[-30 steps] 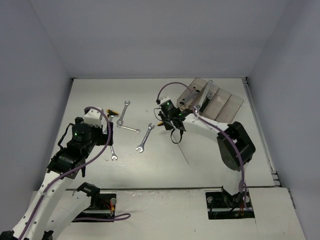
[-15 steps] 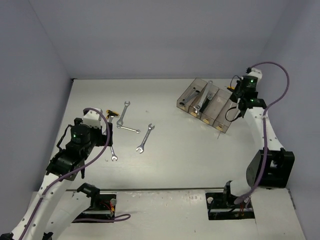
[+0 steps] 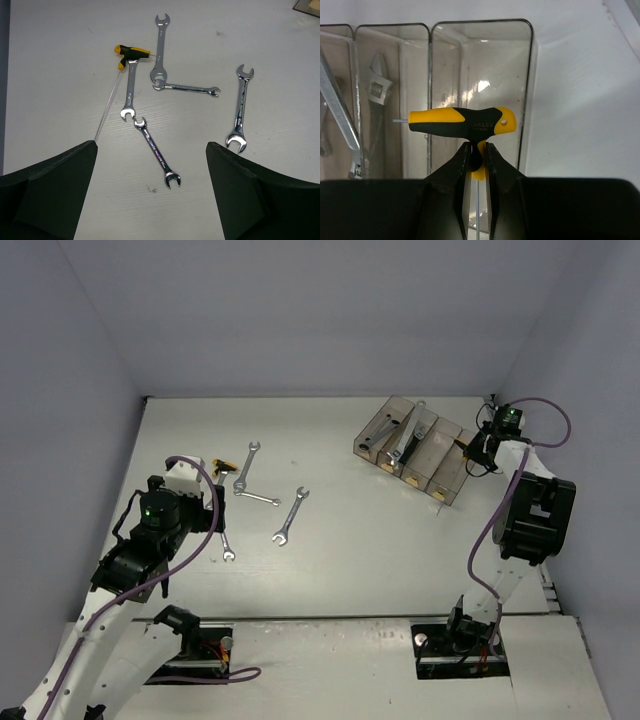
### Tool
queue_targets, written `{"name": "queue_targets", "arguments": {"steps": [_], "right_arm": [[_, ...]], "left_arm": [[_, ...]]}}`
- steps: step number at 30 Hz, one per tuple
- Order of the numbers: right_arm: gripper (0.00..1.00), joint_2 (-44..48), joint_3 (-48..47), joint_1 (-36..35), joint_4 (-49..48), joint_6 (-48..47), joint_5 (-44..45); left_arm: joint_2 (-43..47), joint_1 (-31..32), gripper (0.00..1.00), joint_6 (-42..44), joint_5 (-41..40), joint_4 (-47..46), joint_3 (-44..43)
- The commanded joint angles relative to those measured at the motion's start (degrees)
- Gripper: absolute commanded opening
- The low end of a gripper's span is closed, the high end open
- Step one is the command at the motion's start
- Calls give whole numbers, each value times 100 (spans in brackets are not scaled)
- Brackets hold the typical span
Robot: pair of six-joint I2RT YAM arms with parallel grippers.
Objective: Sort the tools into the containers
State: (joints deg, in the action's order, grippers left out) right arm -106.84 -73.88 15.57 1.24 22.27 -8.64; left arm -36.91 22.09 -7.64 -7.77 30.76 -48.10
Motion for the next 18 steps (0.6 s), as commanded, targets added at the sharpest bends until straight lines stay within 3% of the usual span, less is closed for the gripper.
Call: {"name": "queue_targets", "arguments": {"steps": [1,8,18], "right_arm": [[1,-84,-448,51,-441,153,-288],[40,33,-464,7,-452,59,-83],[46,2143,355,-926,-408,-354,271]], "left_arm": [[-54,30,88,61,-40,-288,-68],[-110,26,88,61,-49,-296,-68],[-325,19,87,-141,-76,-341,-51]]}}
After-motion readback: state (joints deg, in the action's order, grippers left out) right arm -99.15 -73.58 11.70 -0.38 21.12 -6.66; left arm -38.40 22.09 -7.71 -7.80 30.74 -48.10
